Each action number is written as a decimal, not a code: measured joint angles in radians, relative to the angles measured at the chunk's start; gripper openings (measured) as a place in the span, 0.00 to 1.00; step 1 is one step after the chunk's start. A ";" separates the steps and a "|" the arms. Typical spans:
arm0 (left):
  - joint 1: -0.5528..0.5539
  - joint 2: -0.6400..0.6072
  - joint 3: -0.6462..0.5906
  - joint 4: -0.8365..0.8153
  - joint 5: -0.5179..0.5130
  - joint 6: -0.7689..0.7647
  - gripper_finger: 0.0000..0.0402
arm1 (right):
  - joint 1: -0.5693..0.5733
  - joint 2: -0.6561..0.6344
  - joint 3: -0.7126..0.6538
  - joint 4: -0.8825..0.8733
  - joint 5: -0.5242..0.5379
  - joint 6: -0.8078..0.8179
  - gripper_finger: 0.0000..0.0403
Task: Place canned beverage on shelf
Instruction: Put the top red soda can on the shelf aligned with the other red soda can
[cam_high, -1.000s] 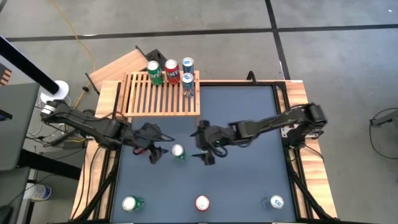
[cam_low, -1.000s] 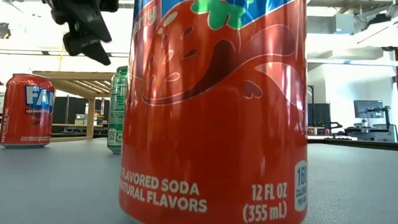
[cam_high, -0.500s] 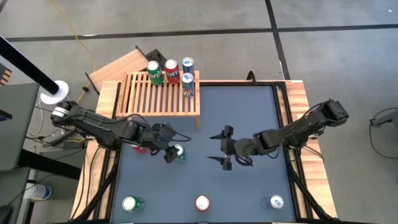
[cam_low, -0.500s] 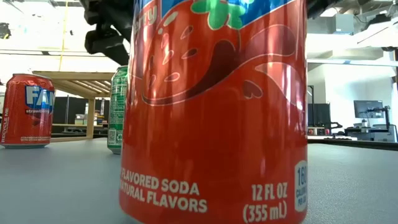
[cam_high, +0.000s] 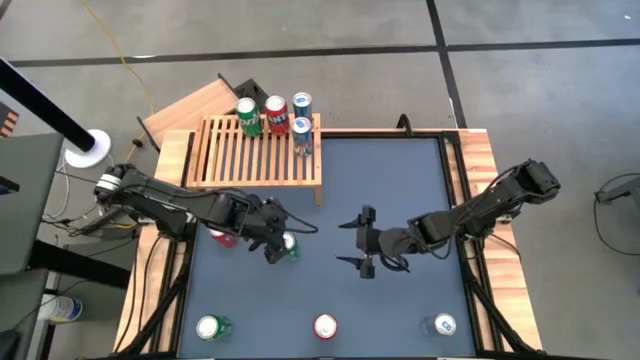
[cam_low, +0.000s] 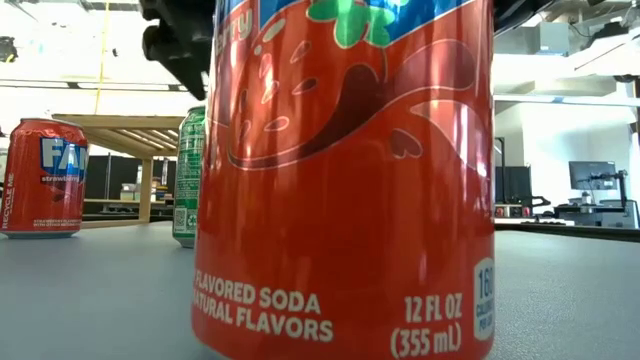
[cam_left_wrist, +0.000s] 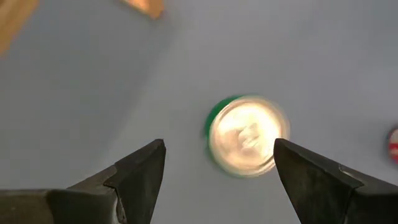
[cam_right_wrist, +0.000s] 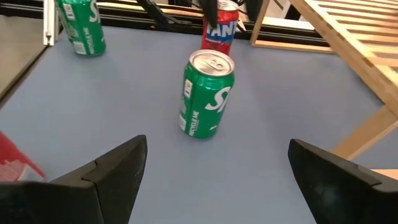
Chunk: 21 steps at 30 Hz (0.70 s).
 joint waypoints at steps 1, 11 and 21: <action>-0.002 -0.009 0.002 -0.030 -0.004 -0.014 0.72 | 0.005 0.000 0.000 0.000 0.000 0.008 0.94; -0.051 -0.077 0.005 -0.513 -0.042 -0.456 0.72 | 0.012 0.000 0.001 0.000 0.000 0.013 0.94; -0.057 -0.076 0.004 -0.640 0.055 -0.506 0.72 | -0.002 0.000 0.001 0.000 0.000 0.006 0.94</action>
